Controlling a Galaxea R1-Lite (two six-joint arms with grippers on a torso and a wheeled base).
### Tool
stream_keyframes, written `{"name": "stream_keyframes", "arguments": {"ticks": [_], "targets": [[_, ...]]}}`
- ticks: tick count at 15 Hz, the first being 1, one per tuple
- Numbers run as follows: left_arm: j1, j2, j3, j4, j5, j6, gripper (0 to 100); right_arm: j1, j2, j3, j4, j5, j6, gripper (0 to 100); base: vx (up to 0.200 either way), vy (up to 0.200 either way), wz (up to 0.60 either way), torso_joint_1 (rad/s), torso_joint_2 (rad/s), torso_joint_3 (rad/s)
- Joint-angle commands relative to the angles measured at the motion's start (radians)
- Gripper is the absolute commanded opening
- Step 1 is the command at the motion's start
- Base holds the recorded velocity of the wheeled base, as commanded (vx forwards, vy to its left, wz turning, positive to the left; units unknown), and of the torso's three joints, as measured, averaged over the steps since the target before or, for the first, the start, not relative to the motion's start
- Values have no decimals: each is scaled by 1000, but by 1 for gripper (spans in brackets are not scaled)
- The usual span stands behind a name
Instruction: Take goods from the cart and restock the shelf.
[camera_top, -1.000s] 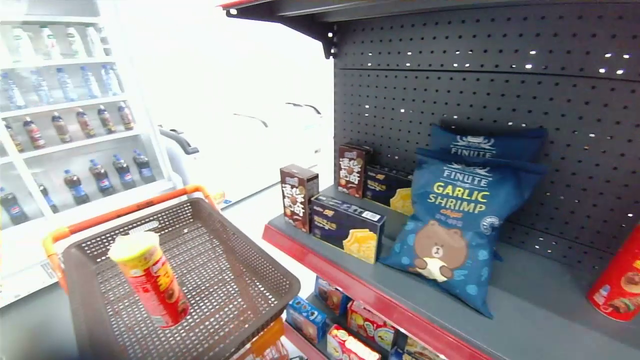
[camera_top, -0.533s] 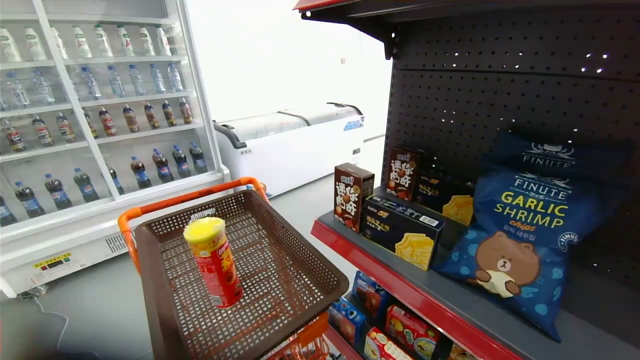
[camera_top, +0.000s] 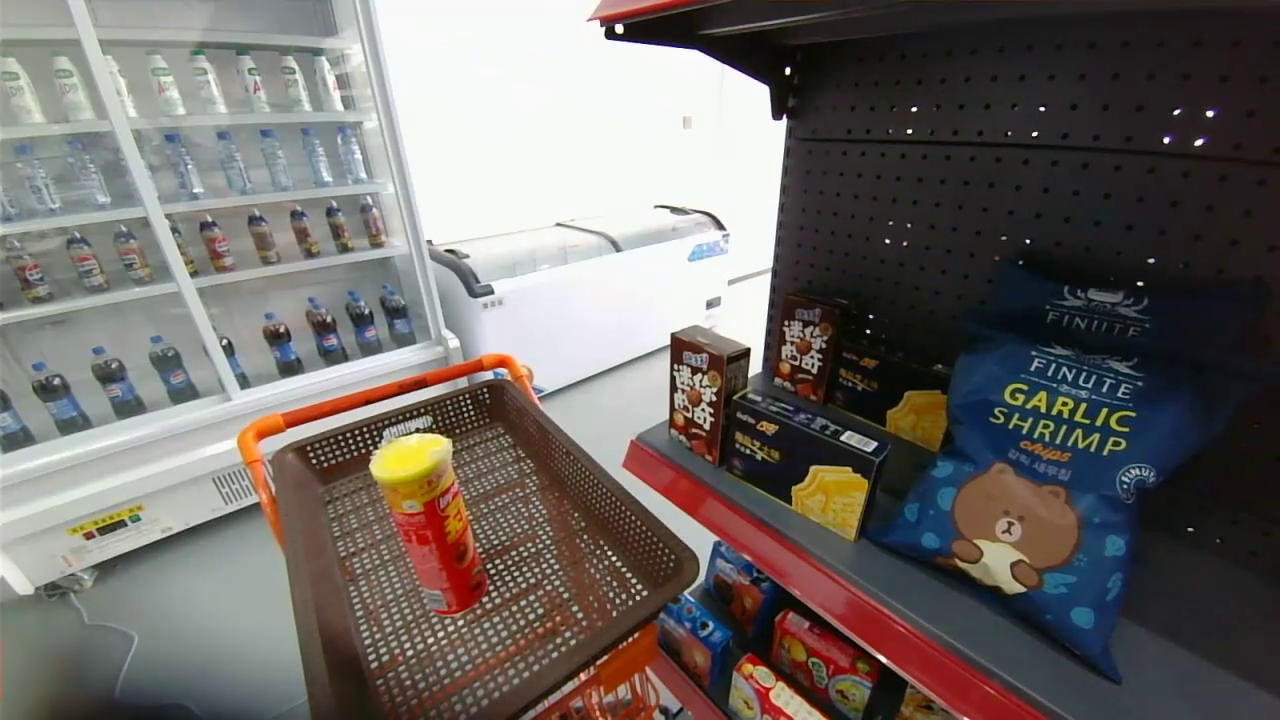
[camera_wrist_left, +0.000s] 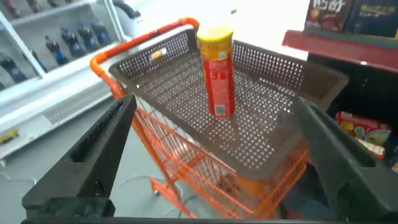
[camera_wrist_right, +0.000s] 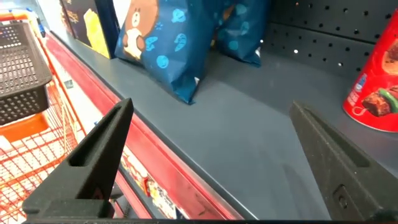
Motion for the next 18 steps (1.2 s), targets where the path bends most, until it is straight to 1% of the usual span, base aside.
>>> {"name": "stream_keyframes", "arguments": {"ticks": [1,3,4,5,7,8,10,11,12,13,14,15,16,18], "targets": [[35,444,-122,-13,22,6,100,1,1,0,0,0,0,100,0,0,0,0,0,0],[84,605,-119,-79,68,9,100,1,1,0,0,0,0,100,0,0,0,0,0,0],[104,679,-116,-126,64,12,100,1,1,0,0,0,0,100,0,0,0,0,0,0],[102,711,-116,-152,58,12,100,1,1,0,0,0,0,100,0,0,0,0,0,0],[100,898,-123,-275,18,34,100,1,1,0,0,0,0,100,0,0,0,0,0,0],[97,975,-128,-324,5,35,100,1,1,0,0,0,0,100,0,0,0,0,0,0],[42,1116,-136,-468,1,23,100,1,1,0,0,0,0,100,0,0,0,0,0,0],[35,1137,-136,-491,1,23,100,1,1,0,0,0,0,100,0,0,0,0,0,0],[4,1197,-146,-551,-7,23,100,1,1,0,0,0,0,100,0,0,0,0,0,0],[-19,1249,-165,-587,-18,23,100,1,1,0,0,0,0,100,0,0,0,0,0,0],[-28,1269,-173,-594,-21,23,100,1,1,0,0,0,0,100,0,0,0,0,0,0],[-50,1315,-185,-617,-21,20,100,1,1,0,0,0,0,100,0,0,0,0,0,0],[-58,1355,-189,-648,-21,15,100,1,1,0,0,0,0,100,0,0,0,0,0,0],[-70,1435,-179,-758,-18,11,100,1,1,0,0,0,0,100,0,0,0,0,0,0]]}}
